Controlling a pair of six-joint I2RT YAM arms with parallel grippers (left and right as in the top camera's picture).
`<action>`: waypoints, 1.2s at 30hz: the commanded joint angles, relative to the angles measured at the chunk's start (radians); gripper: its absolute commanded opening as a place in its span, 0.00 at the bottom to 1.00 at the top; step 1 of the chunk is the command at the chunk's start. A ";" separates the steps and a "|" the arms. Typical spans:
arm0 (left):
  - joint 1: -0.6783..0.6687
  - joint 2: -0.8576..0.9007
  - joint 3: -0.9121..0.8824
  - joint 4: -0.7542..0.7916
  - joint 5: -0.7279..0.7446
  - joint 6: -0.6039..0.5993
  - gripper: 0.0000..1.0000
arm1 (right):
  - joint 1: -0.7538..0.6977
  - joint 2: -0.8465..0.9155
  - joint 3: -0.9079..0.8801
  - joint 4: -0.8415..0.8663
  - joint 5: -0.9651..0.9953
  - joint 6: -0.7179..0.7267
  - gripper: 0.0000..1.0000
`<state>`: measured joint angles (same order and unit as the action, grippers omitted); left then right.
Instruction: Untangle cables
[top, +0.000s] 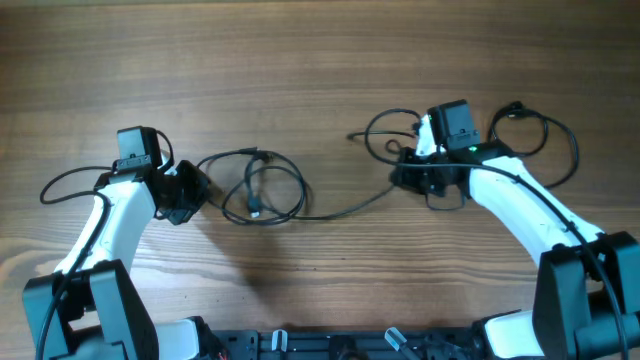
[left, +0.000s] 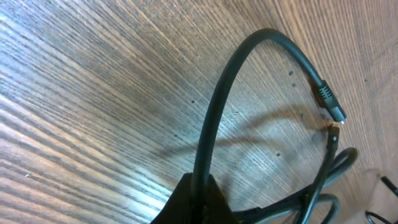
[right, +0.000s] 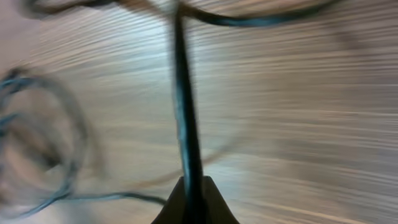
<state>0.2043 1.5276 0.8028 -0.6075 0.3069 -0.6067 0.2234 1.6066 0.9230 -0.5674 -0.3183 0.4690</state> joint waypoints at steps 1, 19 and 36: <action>0.010 -0.007 -0.001 -0.002 -0.046 -0.011 0.04 | -0.069 0.011 0.006 -0.028 0.283 -0.052 0.04; 0.173 -0.007 -0.001 -0.093 -0.226 -0.142 0.04 | -0.227 0.011 0.000 0.000 0.249 -0.019 0.04; 0.173 -0.007 -0.001 -0.092 -0.177 -0.141 0.22 | -0.119 0.006 0.275 -0.418 -0.269 -0.336 0.76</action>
<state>0.3687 1.5276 0.8028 -0.6991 0.1207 -0.7437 0.0498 1.6119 1.1740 -0.9421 -0.5499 0.1799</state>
